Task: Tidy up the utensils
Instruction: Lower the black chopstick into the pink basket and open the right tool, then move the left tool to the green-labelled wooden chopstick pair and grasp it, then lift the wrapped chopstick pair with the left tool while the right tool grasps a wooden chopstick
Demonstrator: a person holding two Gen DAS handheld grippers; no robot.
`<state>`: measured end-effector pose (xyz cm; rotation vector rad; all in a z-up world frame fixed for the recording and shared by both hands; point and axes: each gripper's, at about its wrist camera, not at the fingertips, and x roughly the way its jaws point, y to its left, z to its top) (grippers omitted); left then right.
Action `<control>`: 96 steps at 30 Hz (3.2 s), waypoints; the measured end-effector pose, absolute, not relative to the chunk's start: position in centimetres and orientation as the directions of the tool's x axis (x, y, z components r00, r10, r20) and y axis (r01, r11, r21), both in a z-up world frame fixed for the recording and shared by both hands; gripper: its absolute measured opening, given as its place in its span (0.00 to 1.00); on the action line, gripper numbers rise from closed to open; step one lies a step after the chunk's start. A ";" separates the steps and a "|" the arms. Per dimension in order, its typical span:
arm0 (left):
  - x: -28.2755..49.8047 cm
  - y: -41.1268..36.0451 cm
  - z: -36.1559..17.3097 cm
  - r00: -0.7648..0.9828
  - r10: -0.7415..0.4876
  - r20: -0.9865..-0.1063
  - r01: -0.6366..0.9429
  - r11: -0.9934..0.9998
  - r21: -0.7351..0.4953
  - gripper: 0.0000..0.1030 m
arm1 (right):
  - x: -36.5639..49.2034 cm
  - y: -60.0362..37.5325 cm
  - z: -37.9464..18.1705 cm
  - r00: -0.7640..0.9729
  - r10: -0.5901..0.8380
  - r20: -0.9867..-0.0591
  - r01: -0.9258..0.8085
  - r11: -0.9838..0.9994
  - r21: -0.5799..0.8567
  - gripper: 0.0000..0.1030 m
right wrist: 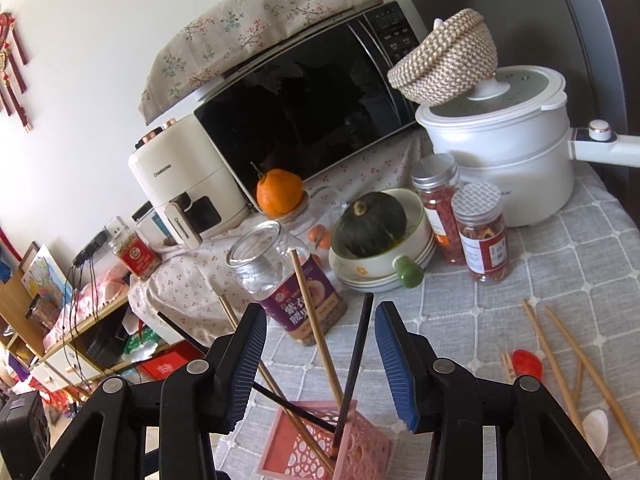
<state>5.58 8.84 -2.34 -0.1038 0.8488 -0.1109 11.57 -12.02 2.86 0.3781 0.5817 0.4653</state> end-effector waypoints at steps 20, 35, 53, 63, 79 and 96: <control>4.7 -2.2 -2.5 0.593 -0.228 -0.772 0.244 0.965 -0.098 0.68 | 6.7 -23.4 3.0 0.767 0.344 -0.541 -0.157 0.919 0.361 0.79; 11.9 -12.5 -7.7 0.474 -0.157 -0.866 0.237 0.970 -0.046 0.52 | 6.2 -32.5 -1.6 0.680 0.190 -0.708 0.049 0.952 0.302 0.80; 23.6 -12.8 -14.4 0.368 -0.060 -0.928 -0.011 0.998 -0.068 0.18 | 7.4 -34.5 -4.3 0.603 0.205 -0.771 0.097 0.940 0.326 0.80; 20.4 -12.6 -11.2 0.412 -0.147 -0.899 0.107 0.988 -0.112 0.10 | 8.6 -33.9 -5.3 0.569 0.199 -0.798 0.106 0.945 0.311 0.80; 5.6 -6.8 -1.3 0.584 -0.363 -0.726 0.301 0.927 -0.221 0.10 | 12.5 -30.4 -7.2 0.489 0.226 -0.843 0.072 0.952 0.297 0.68; 3.2 0.6 1.6 0.699 -0.412 -0.585 0.306 0.911 -0.276 0.10 | 25.0 -23.4 -12.4 0.405 0.206 -0.891 -0.067 0.978 0.196 0.24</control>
